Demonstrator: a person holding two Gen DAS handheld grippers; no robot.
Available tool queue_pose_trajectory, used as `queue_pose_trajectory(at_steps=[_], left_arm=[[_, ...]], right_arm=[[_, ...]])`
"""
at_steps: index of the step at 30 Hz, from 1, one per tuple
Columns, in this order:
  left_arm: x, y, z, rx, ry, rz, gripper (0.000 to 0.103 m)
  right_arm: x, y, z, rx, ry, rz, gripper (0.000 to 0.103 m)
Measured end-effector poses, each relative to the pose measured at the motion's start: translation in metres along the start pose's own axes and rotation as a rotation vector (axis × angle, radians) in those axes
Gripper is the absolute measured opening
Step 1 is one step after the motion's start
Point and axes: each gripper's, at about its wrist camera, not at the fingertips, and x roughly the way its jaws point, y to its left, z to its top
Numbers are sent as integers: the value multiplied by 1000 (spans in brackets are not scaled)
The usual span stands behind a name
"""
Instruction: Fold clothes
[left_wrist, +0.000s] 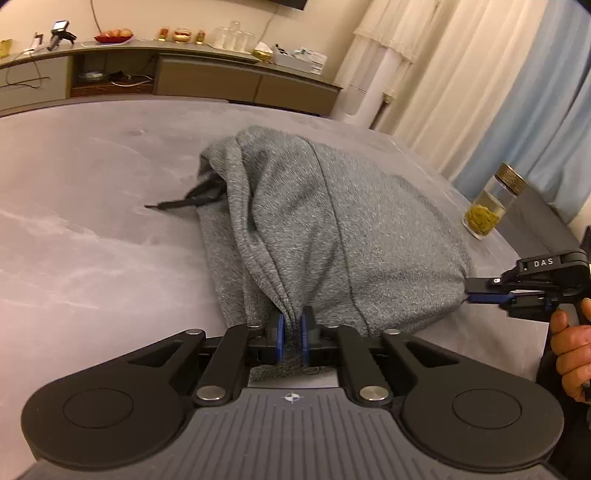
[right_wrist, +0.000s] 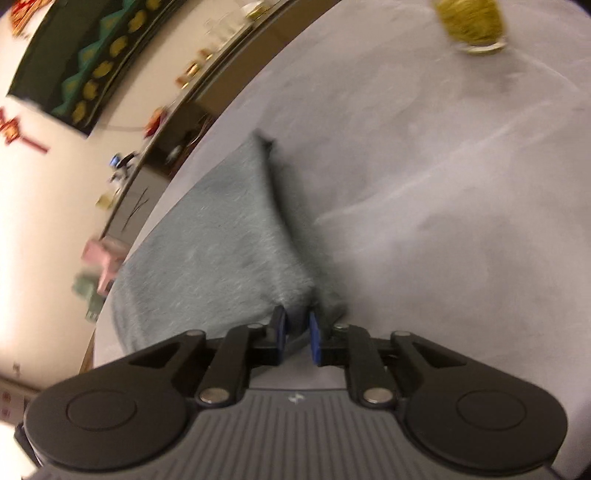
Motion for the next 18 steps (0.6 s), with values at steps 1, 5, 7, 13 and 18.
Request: queue_pose_trajectory(at_steps=[1, 5, 7, 13, 18], left_arm=[[-5, 0, 2, 1, 0, 5, 12], [-40, -6, 29, 15, -115, 1, 16], [-42, -12, 49, 43, -155, 15, 20], [45, -13, 93, 101, -81, 143, 20], [80, 8, 76, 77, -6, 242, 20]], right_arm=[[-6, -1, 2, -3, -27, -23, 13], [-42, 32, 7, -225, -202, -81, 14], [-32, 62, 11, -362, -186, -56, 22], [47, 112, 19, -703, -62, -95, 22], [75, 93, 26, -674, 49, -151, 22]])
